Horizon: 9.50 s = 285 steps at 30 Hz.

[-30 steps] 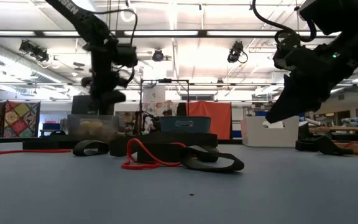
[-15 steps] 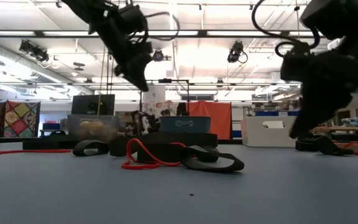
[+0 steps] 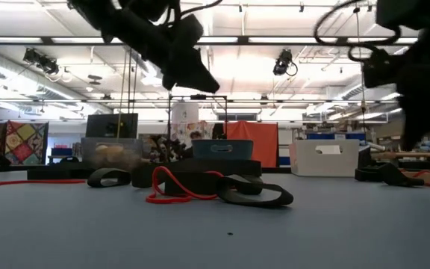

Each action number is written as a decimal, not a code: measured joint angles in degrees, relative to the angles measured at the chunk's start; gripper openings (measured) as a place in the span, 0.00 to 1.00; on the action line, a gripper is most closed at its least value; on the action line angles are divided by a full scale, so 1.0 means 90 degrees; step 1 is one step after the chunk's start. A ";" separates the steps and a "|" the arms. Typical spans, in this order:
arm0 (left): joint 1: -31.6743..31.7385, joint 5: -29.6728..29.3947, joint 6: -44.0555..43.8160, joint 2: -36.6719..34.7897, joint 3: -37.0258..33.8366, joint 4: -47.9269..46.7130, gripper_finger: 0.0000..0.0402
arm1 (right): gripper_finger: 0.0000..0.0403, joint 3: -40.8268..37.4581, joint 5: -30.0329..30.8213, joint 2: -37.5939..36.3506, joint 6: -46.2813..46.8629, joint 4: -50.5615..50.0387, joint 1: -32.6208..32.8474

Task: Sort rubber bands into baskets
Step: Put the yellow rubber band into the black bin

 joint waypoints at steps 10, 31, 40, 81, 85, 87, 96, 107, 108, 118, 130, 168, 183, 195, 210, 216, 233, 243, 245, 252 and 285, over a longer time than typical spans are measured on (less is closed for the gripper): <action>-0.0647 -0.0104 -0.0414 0.0069 -0.1113 0.1849 0.23 | 0.21 0.0000 0.0020 0.0053 0.1081 -0.0724 0.0460; -0.0889 -0.0163 -0.0873 0.0069 -0.1838 0.2515 0.23 | 0.20 -0.0512 0.0265 0.0455 0.1694 -0.0558 -0.0123; -0.0889 -0.0163 -0.0879 0.0069 -0.1835 0.2466 0.23 | 0.20 -0.0512 -0.0136 0.1287 0.1191 -0.0549 -0.0787; -0.1018 -0.0287 -0.0850 0.0066 -0.1828 0.2337 0.23 | 0.32 -0.0435 -0.0684 0.1001 0.0834 -0.0595 -0.1057; -0.1018 -0.0338 -0.0845 0.0066 -0.1828 0.2352 0.23 | 0.15 -0.0438 -0.0753 0.1008 0.0649 -0.0526 -0.1057; -0.1018 -0.0338 -0.0845 0.0066 -0.1828 0.2378 0.23 | 0.05 -0.0438 -0.0763 0.1005 0.0511 -0.0502 -0.1057; -0.1018 -0.0335 -0.0880 0.0064 -0.1828 0.2732 0.23 | 0.02 0.0131 0.0214 0.0996 0.0501 -0.0692 -0.0788; -0.1077 -0.0328 -0.1131 0.0064 -0.1828 0.3806 0.23 | 0.01 0.1684 0.2170 0.0996 -0.1013 0.0193 0.0167; -0.1111 -0.0327 -0.1045 0.0064 -0.1828 0.3932 0.23 | 0.01 0.1724 0.2214 0.0996 -0.1218 0.0469 0.0212; -0.1520 -0.0300 -0.0490 0.0064 -0.1825 0.4800 0.27 | 0.00 0.1741 0.2487 0.0996 -0.3028 0.2758 0.0230; -0.1554 -0.0306 -0.0493 0.0870 -0.1384 0.4994 0.59 | 0.00 0.1737 0.3001 0.1001 -0.3786 0.3390 0.0102; -0.1500 -0.0318 -0.0622 0.1982 -0.0526 0.4958 0.67 | 0.00 0.1219 0.3222 0.0653 -0.2481 0.3208 0.0562; -0.1458 -0.0282 -0.0173 0.2620 0.0423 0.4918 0.66 | 0.00 0.1219 0.3223 0.0653 -0.3334 0.4005 0.0402; -0.1387 -0.0381 -0.0333 0.2789 0.0567 0.4967 0.04 | 0.00 0.1219 0.3540 0.0653 -0.3453 0.3978 0.0583; -0.1350 -0.0582 -0.0344 0.2092 0.0562 0.3495 0.01 | 0.14 0.1219 0.3455 0.0653 -0.3002 0.3520 0.0575; -0.1145 -0.1001 -0.0336 0.1135 0.0562 0.1872 0.01 | 0.33 0.1219 0.3521 0.0653 -0.2614 0.3159 0.0540; 0.0892 -0.1508 -0.0328 -0.0828 0.0562 -0.1471 0.00 | 0.43 0.1219 0.3432 0.0653 -0.2597 0.3134 0.0521; 0.2231 -0.1502 -0.0345 -0.0954 0.0562 -0.2306 0.01 | 0.43 0.1219 0.3379 0.0653 -0.2580 0.2876 0.0521; 0.2421 -0.1500 -0.0352 -0.0954 0.0562 -0.2444 0.02 | 0.43 0.1217 0.3373 0.0653 -0.2499 0.2759 0.0521; 0.3010 -0.1479 -0.0489 -0.0954 0.0544 -0.2772 0.02 | 0.43 0.1038 0.3377 0.0656 -0.2341 0.2762 0.0449; 0.4587 -0.0472 -0.2025 -0.0954 -0.1626 -0.1249 0.40 | 0.43 0.1005 0.3321 0.0656 -0.2301 0.2994 -0.0063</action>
